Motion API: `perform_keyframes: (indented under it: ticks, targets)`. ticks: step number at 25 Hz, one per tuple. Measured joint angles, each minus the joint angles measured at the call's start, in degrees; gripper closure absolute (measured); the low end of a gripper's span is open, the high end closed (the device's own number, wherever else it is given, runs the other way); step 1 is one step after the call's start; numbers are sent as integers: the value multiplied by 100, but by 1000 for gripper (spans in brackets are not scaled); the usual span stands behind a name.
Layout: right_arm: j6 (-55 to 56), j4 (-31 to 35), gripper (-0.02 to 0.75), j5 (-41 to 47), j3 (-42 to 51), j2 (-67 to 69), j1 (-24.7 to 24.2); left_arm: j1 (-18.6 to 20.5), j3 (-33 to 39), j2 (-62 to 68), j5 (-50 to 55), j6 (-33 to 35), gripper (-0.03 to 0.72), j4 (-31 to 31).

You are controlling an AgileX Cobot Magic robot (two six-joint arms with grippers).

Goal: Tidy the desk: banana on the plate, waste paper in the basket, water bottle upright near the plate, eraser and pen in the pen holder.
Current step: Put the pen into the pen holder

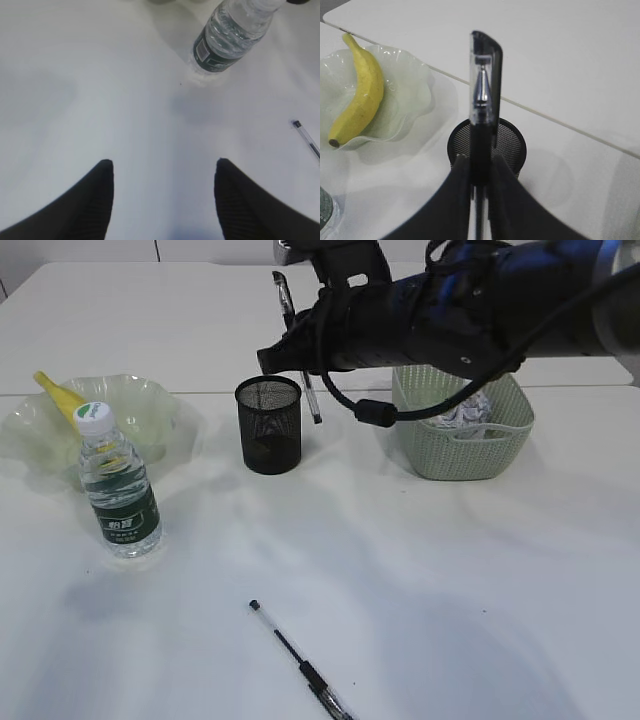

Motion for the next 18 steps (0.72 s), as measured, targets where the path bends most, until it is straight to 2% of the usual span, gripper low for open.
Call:
perform_keyframes:
  ticks: [8, 14, 18]
  targets:
    - [0, -1176, 691, -137, 10, 21, 0, 0, 0, 0, -98, 4, 235, 0]
    - [102, -1292, 691, -894, 21, 201, -12, 0, 0, 0, -167, 13, 235, 0]
    - [152, -935, 691, -1721, 21, 499, -132, 0, 0, 0, -202, 13, 235, 0]
